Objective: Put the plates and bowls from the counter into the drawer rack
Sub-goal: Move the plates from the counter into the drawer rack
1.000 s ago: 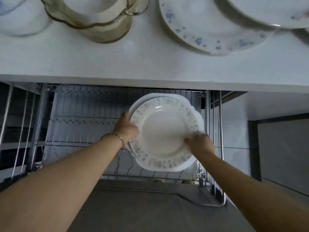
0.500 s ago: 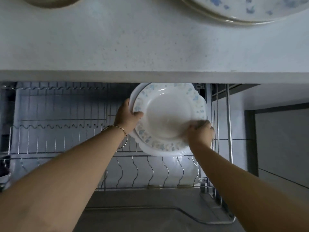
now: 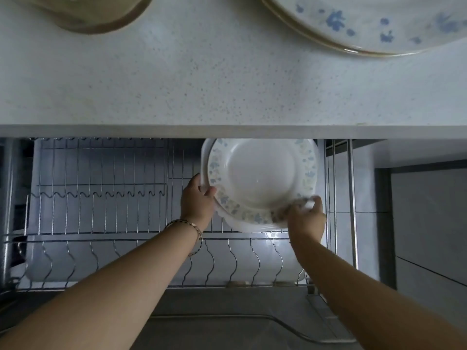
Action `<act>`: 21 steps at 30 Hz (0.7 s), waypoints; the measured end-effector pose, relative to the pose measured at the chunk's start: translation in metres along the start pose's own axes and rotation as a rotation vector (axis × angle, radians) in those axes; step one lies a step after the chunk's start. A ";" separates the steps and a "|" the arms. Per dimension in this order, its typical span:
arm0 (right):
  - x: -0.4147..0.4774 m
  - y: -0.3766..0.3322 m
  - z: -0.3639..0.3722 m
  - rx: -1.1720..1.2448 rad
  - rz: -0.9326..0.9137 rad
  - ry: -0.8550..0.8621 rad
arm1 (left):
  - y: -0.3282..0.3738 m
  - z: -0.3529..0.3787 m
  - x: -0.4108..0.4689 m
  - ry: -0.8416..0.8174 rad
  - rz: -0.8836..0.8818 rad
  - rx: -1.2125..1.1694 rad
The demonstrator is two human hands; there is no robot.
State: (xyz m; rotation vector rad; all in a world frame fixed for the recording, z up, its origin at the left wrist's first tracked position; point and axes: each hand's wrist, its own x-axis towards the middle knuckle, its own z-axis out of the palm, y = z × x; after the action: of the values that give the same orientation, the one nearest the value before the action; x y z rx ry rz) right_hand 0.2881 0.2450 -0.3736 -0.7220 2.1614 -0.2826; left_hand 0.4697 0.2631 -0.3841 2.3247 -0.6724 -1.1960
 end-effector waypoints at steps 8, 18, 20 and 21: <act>0.003 -0.005 -0.019 -0.269 -0.101 -0.175 | 0.005 0.001 -0.002 -0.009 0.003 0.101; -0.058 -0.074 -0.119 -0.599 -0.312 -0.558 | 0.107 -0.049 -0.104 -0.147 0.198 0.303; -0.073 -0.107 -0.154 -0.552 -0.413 -0.570 | 0.152 -0.069 -0.137 -0.133 0.282 0.207; -0.080 -0.124 -0.173 -0.518 -0.473 -0.556 | 0.175 -0.079 -0.149 -0.112 0.321 0.148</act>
State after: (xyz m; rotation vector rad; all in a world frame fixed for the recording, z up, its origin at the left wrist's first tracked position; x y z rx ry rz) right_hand 0.2444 0.1835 -0.1589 -1.4198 1.5121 0.2341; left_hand 0.4213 0.2270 -0.1488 2.1670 -1.1599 -1.1651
